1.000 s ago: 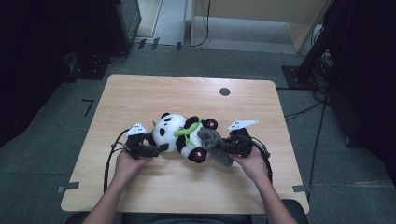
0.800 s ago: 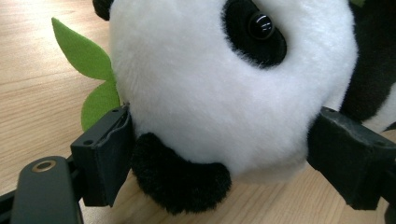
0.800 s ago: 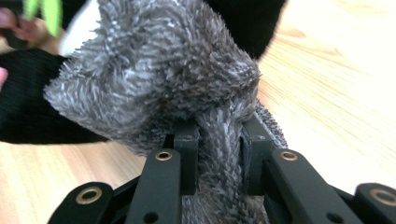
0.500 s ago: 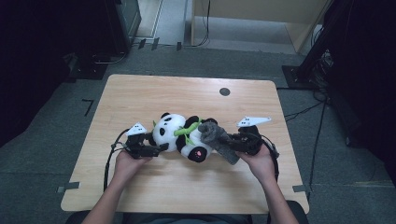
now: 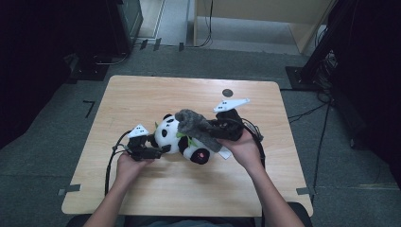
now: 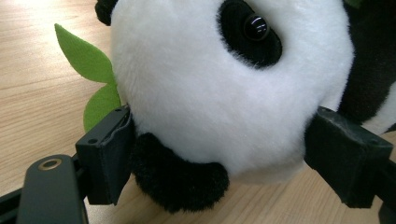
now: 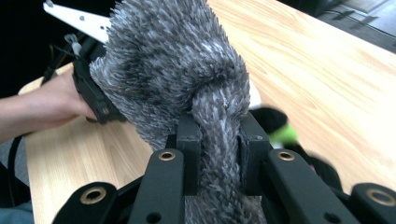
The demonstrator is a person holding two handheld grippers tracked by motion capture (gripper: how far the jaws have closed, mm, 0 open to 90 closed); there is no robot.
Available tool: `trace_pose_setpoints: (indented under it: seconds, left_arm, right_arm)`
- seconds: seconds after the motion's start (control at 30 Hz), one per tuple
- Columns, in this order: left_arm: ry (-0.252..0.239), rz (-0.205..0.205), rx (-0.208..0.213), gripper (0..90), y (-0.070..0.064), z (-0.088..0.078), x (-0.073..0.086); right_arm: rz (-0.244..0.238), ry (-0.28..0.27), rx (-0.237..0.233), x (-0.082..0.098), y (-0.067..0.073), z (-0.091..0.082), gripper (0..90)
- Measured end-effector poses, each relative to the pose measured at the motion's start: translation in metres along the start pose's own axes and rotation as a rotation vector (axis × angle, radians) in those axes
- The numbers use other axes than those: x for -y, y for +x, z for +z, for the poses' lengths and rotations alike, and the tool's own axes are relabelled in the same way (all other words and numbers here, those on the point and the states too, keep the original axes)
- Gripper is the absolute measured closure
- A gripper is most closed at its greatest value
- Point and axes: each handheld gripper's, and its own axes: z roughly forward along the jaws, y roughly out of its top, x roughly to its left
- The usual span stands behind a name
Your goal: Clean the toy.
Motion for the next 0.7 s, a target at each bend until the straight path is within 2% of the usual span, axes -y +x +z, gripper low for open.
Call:
trace_pose_setpoints:
  seconds: [0.13,0.3,0.43,0.57,0.7]
  left_arm:
    - [-0.003,-0.002,0.002,15.6,0.001,0.000,0.001]
    - [-0.021,-0.012,0.007,16.0,0.001,0.000,0.003]
    - [-0.024,-0.010,0.005,16.7,0.001,0.000,0.003]
    - [-0.028,-0.007,0.004,18.2,0.001,0.000,0.003]
    - [-0.026,-0.006,0.003,19.3,0.001,-0.001,0.003]
  right_arm:
    - [-0.031,0.024,-0.024,-0.019,0.006,0.015,75.6]
    - [-0.054,0.068,-0.053,-0.031,0.018,0.038,75.5]
    - [-0.074,0.142,-0.012,-0.040,0.022,0.063,75.3]
    - [-0.065,0.174,-0.017,-0.044,0.019,0.082,74.9]
    - [-0.076,0.215,0.004,-0.042,0.018,0.099,72.5]
